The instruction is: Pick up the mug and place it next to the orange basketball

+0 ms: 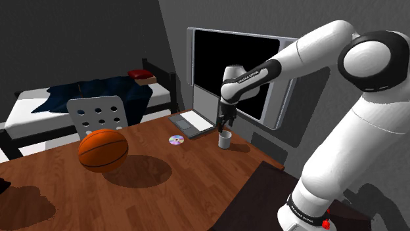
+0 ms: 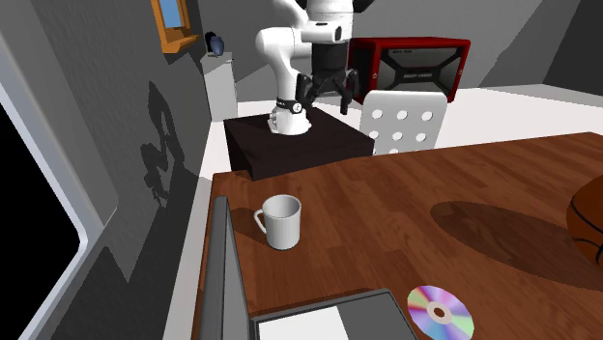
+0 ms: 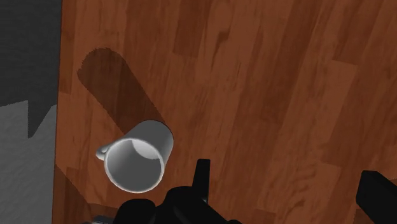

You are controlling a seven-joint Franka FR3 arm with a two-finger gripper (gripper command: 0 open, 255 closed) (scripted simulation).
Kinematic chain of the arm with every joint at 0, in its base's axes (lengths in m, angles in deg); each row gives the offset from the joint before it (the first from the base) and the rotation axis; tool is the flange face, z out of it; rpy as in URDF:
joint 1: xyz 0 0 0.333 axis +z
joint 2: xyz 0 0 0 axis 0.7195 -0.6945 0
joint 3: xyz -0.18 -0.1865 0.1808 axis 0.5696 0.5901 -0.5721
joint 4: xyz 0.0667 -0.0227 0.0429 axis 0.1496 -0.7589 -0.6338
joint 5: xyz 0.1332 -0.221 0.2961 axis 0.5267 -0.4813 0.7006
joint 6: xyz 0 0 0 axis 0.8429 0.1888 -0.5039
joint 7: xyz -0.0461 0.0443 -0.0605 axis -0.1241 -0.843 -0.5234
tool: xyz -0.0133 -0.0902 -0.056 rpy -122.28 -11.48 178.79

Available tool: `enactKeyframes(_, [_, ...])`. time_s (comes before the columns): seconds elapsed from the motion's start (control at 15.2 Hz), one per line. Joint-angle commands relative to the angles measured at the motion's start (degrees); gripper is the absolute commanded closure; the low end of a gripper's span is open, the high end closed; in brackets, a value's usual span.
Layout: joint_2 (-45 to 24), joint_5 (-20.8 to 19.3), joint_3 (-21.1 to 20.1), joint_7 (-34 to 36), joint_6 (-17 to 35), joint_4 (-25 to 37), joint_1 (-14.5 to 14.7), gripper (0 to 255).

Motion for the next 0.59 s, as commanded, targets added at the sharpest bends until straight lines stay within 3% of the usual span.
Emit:
enactKeyframes(0.0, [-4.14,-0.45,0.57,-0.14,3.03,1.26,-0.58,0])
enactKeyframes(0.53, [-21.09,-1.12,2.47,-0.31,12.06,9.44,-2.64,0])
